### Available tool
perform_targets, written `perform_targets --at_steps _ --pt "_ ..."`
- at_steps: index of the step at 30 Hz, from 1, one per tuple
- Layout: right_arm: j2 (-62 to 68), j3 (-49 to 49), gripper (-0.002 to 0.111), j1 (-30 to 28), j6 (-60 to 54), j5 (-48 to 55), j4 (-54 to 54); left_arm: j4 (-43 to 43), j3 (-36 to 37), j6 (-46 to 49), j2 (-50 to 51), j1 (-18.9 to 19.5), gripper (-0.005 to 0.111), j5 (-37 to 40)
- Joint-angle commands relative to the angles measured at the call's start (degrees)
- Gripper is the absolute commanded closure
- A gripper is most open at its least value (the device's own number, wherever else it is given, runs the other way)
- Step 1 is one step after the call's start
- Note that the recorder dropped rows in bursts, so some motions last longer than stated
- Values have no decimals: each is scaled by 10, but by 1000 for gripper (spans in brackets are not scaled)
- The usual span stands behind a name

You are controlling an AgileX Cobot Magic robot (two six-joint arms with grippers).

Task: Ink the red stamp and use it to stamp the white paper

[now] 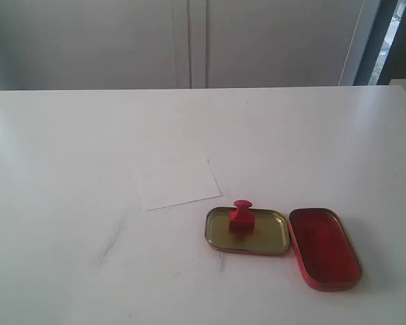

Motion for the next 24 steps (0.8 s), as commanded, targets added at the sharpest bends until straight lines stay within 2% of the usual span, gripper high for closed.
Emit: perform_targets --at_steps 1,9,24 --pt "-4 1 108 -3 0 -4 0 -2 4 1 -3 0 107 6" --pt "-4 1 108 -3 0 -23 0 -2 4 1 -3 0 107 6" --pt "-4 1 108 -3 -6 -256 0 -2 4 1 -3 0 107 6"
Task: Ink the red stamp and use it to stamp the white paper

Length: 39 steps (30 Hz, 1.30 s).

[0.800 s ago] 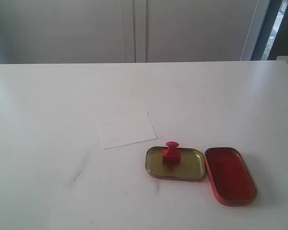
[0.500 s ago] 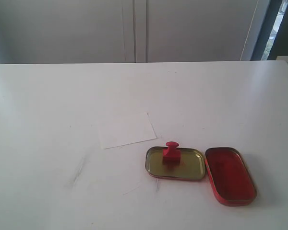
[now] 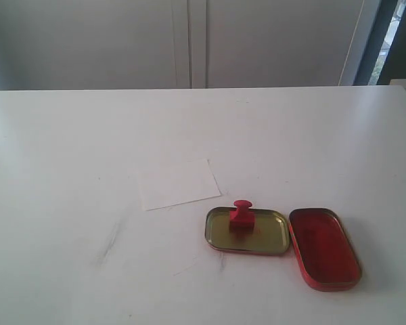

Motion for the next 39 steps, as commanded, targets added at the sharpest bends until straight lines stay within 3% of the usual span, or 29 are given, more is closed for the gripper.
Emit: perform_targets --at_steps 1,24,35,39 --pt "-4 1 108 -3 -7 -60 0 -2 4 1 -3 0 107 6" --pt "-4 1 108 -3 -7 -69 0 -2 4 1 -3 0 107 6" --pt "-1 -118 108 -3 -7 93 0 -2 4 1 -3 0 107 6" --pt "91 -182 108 -3 -7 146 0 -2 4 1 -3 0 107 6"
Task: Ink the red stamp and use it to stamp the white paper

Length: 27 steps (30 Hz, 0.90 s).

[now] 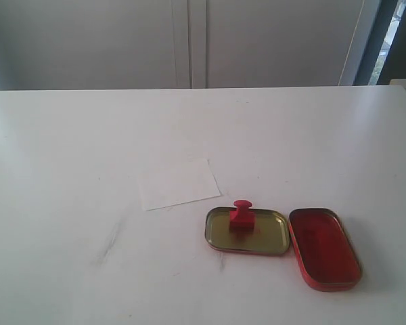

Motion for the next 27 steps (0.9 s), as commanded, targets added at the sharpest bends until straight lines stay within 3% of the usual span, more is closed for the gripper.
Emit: perform_targets --at_steps 1,8,21,27 --pt "86 -58 108 -3 -5 45 0 -2 4 1 -3 0 107 6" --pt "308 -197 108 -3 -22 157 0 -2 4 1 -3 0 107 6" --pt "530 -351 108 -3 -139 259 9 -2 4 1 -3 0 107 6" --pt "621 -406 108 8 -247 293 98 -2 4 1 -3 0 107 6"
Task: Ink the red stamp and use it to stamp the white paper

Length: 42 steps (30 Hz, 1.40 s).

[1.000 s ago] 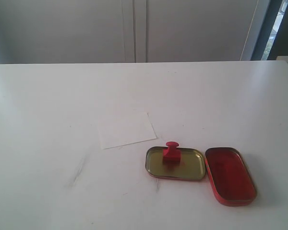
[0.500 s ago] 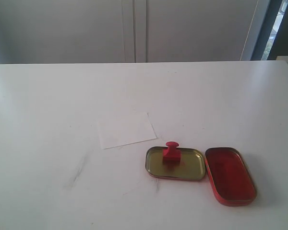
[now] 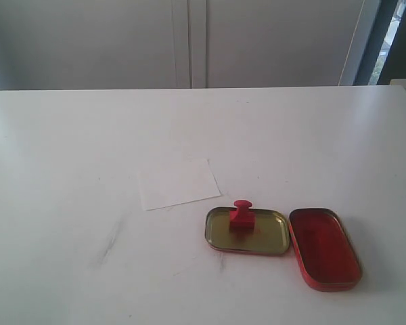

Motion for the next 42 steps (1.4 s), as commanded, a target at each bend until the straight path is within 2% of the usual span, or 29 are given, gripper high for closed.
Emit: perform_targets --at_steps 1,9,19,27,42 --pt "69 -43 108 14 -95 31 68 -2 4 1 -3 0 107 6" --pt "224 -160 108 100 -176 86 69 -2 4 1 -3 0 107 6" --pt "353 -261 108 203 -278 145 69 -2 4 1 -3 0 107 6" --pt "421 -307 108 265 -311 176 70 -2 4 1 -3 0 107 6" --pt "463 -327 108 330 -423 226 70 -2 4 1 -3 0 107 6"
